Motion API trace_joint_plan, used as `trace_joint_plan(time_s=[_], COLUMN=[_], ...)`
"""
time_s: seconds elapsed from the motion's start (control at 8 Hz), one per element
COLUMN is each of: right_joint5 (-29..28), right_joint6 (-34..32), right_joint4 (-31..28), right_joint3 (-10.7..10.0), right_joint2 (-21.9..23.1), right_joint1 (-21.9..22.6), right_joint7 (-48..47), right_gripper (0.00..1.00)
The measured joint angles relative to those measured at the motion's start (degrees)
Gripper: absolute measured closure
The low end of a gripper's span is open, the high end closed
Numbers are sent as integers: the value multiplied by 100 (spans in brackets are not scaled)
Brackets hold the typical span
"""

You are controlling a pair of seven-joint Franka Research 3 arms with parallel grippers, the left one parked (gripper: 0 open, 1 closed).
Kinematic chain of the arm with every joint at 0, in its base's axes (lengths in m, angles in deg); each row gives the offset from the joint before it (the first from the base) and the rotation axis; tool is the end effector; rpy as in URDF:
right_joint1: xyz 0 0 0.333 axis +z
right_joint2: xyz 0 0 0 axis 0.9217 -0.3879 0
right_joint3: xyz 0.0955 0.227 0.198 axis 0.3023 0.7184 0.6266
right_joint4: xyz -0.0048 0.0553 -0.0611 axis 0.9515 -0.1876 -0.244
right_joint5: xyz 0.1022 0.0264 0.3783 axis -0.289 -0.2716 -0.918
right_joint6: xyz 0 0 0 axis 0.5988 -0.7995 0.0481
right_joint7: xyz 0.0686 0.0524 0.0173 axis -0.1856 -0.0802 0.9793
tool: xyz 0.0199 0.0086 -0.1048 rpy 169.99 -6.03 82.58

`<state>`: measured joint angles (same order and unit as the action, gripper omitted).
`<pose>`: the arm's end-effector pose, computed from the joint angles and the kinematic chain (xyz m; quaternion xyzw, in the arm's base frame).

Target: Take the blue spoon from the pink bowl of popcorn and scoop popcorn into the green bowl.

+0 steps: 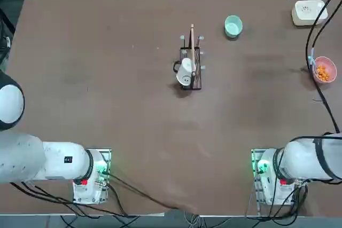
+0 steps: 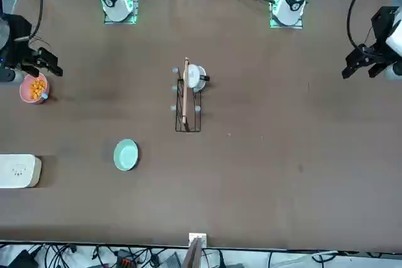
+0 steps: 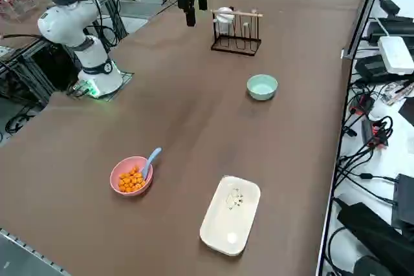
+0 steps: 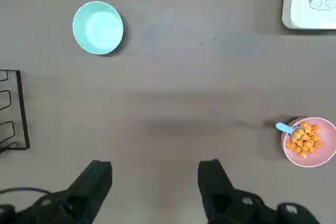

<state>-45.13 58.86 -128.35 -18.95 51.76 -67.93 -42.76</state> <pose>0.5519 -0.0137 0.5738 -0.9995 -0.0062 0.0299 0.0027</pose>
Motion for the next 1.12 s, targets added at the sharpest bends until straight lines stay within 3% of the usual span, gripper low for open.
trace_joint_plan(time_s=[0.5,0.88,1.12], right_joint5=[265,685,1884], right_joint6=[-142,-1441,-1734], right_joint4=[-1,-27,-225], right_joint3=[5,4,-6], right_joint2=[-14,-259,-646], right_joint1=[2,-7,-14], right_joint7=[27,17,-164], right_gripper=[0,0,0])
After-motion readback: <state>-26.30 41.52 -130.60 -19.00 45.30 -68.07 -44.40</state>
